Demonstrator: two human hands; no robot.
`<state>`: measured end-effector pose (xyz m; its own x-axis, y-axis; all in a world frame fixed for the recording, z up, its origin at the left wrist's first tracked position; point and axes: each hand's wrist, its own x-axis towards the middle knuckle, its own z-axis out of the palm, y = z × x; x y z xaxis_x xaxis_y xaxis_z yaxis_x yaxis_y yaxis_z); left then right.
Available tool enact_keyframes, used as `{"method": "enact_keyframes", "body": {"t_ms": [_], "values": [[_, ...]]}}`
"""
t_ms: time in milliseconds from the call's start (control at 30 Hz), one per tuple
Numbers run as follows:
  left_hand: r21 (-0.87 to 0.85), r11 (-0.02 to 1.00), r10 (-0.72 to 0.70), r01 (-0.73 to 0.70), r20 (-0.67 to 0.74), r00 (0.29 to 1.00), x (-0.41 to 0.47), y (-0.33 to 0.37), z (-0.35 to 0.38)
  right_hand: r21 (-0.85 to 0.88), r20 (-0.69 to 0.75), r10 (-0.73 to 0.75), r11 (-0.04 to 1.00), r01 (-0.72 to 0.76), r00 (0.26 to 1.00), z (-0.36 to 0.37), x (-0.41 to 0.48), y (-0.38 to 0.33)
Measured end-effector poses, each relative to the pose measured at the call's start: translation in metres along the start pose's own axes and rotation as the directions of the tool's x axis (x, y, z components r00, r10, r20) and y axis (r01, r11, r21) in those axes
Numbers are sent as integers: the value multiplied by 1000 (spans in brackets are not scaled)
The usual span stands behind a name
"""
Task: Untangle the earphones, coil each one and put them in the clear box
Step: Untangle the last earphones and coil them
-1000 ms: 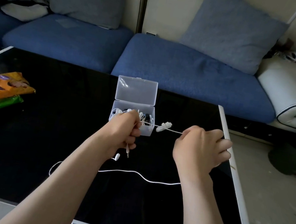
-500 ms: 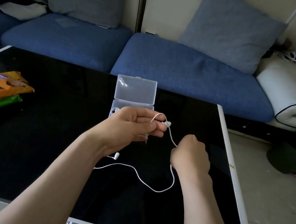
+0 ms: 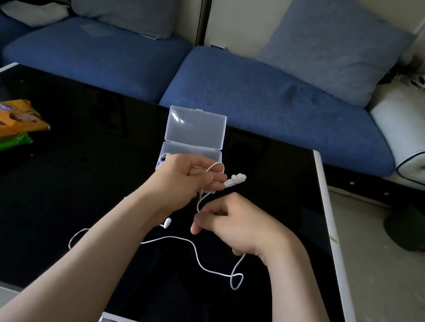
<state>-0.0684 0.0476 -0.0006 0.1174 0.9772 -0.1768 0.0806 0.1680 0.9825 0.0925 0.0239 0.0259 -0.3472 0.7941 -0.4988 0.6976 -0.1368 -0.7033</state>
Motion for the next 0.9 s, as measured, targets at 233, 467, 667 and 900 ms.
{"method": "enact_keyframes", "body": {"t_ms": [233,467,667,900], "values": [[246,968,-58,56,1,998,0,-2,1,-82,-162,-123,990,111,979,-6,-4,-1],[273,962,-64,1,222,973,-7,6,-1,-225,-575,-319,947,230,753,-11,6,24],[183,979,-119,89,159,980,-4,8,2,-288,-617,-396,918,273,680,-9,11,27],[154,975,-182,161,136,974,-4,9,4,-142,-718,-311,941,306,622,-11,12,24]]}}
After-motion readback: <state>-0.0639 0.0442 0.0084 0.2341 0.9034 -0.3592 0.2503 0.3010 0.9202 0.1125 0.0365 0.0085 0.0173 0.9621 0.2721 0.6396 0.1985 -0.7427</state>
